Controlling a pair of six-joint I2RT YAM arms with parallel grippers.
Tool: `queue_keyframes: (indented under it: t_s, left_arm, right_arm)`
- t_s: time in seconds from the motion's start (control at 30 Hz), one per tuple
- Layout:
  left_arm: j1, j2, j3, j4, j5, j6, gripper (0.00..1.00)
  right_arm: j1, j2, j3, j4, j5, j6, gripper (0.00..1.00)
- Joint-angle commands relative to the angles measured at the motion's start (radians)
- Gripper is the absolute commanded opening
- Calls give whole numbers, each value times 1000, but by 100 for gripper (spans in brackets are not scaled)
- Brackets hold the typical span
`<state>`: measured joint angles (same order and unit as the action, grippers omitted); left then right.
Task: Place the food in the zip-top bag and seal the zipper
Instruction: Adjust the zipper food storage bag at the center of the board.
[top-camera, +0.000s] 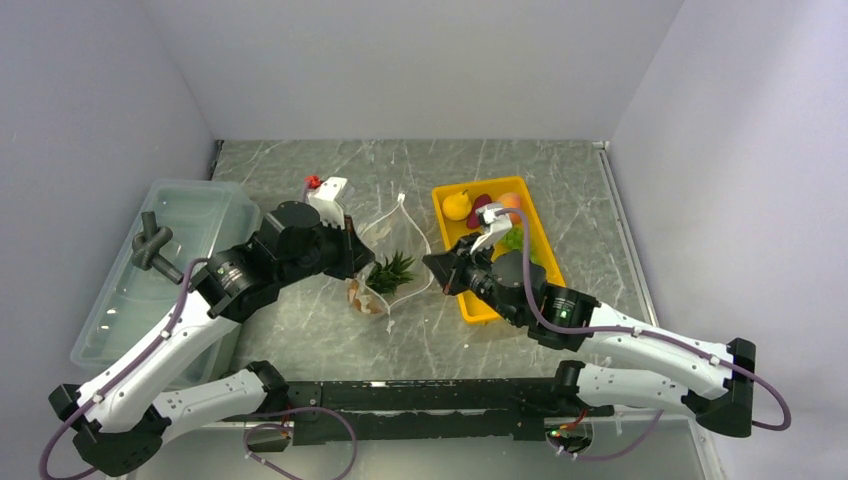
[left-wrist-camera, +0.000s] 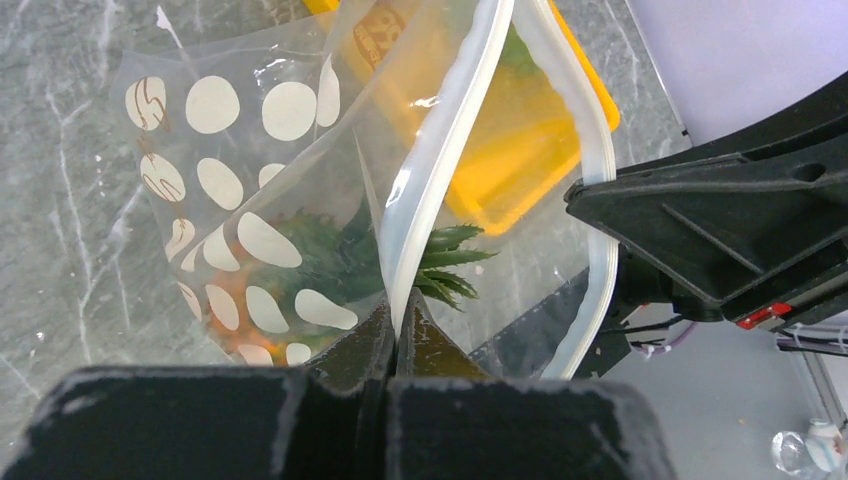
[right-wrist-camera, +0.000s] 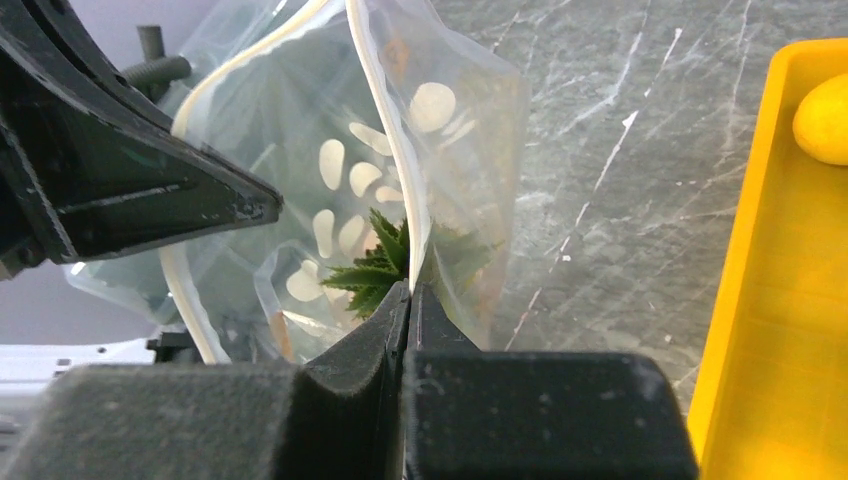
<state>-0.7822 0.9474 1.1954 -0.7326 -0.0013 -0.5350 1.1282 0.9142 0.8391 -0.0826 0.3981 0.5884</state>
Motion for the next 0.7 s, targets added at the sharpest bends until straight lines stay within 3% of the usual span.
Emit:
queue_keyframes:
  t_s: [0.0,0.13,0.37,0.67]
  left_arm:
    - [-1,4,30,17,-48,32,0]
    - [-1,-19,23,26,-10,41,0]
    - [-1,-109,-206,189,-115,88,0]
    - [-1,1,-171,245,-161,142,0]
  right_arm:
    - [-1,16,54,-5,18,-53,0]
    - [1,-15,29,37,-33,-68,0]
    - [-1,25,-72,149,-5,-155,0]
    - [-7,90,-27,191,101,-278,0]
